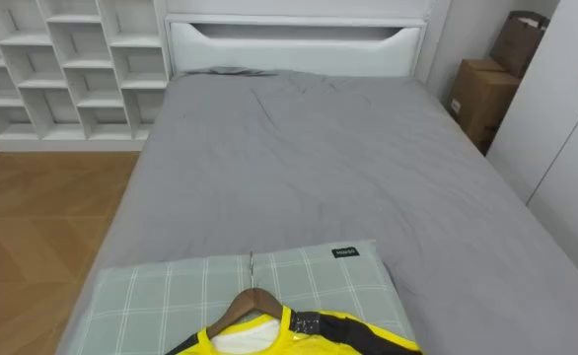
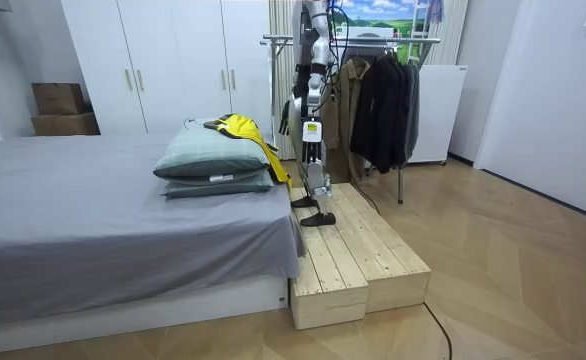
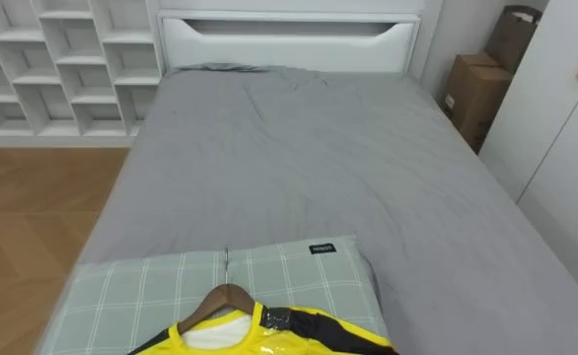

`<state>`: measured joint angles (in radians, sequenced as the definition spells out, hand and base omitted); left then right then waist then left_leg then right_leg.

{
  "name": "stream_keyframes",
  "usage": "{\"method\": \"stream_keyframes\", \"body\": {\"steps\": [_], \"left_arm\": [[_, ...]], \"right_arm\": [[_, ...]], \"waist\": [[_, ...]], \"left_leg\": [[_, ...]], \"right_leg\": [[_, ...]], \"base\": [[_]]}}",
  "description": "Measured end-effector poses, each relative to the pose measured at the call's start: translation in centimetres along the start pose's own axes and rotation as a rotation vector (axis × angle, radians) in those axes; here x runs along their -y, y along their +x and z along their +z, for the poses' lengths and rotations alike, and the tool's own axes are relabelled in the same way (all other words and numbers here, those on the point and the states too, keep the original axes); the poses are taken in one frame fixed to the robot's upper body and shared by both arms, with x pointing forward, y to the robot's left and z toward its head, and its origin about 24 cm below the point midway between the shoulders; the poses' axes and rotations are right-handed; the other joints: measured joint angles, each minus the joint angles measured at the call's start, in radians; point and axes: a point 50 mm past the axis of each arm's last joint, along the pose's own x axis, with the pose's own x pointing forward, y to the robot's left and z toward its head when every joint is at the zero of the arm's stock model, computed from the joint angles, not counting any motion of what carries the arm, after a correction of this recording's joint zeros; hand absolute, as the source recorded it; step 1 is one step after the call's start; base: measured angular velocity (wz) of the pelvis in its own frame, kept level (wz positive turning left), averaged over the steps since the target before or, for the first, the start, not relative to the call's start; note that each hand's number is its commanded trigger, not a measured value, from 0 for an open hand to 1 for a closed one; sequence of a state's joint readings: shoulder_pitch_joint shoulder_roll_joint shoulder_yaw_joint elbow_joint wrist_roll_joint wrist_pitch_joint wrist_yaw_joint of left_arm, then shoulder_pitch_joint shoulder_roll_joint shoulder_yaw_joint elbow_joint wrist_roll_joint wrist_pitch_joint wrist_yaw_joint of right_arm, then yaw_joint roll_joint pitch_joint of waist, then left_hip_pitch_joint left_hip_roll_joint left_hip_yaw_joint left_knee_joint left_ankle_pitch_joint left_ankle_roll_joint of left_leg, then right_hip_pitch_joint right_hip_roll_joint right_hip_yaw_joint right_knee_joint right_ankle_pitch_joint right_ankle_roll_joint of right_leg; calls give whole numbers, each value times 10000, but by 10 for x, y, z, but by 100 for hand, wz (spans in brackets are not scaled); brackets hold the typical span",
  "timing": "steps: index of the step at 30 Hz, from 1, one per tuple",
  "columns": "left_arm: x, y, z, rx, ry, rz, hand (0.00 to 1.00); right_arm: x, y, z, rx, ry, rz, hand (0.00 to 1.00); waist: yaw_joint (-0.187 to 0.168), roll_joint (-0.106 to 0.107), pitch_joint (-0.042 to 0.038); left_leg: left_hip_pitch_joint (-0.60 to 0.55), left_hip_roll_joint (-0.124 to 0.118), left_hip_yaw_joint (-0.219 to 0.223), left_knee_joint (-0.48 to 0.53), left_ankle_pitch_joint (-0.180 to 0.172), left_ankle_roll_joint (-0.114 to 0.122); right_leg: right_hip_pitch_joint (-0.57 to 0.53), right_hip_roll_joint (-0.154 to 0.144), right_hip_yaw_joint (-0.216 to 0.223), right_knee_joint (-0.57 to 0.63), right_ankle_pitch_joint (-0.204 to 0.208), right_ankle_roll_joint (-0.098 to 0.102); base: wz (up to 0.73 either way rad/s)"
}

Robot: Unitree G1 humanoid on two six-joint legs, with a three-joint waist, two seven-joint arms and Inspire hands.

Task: Hang clothes

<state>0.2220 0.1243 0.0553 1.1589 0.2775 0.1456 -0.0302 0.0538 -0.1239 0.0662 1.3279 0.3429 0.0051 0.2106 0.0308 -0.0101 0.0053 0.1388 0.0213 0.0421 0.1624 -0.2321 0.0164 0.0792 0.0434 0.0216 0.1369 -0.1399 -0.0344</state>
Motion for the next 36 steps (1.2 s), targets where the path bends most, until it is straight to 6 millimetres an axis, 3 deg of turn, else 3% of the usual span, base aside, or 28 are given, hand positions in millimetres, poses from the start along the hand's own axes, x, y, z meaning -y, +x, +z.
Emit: {"method": "stream_keyframes", "body": {"steps": [21, 36], "left_arm": [[-1, 0, 4, 108, -7, 94, 0], [-10, 0, 1, 86, -571, 1338, 0]], "right_arm": [[0, 1, 6, 11, -719, -116, 0], [2, 1, 4, -9, -629, -619, 0]], "waist": [[-6, 30, -21], [-6, -42, -4]], "left_leg": [[59, 8, 7, 16, -30, 2], [135, -1, -108, 12, -31, 1]], "right_leg": [[76, 16, 30, -10, -3, 4], [190, 16, -34, -7, -25, 20]], "base": [[0], [2]]}}
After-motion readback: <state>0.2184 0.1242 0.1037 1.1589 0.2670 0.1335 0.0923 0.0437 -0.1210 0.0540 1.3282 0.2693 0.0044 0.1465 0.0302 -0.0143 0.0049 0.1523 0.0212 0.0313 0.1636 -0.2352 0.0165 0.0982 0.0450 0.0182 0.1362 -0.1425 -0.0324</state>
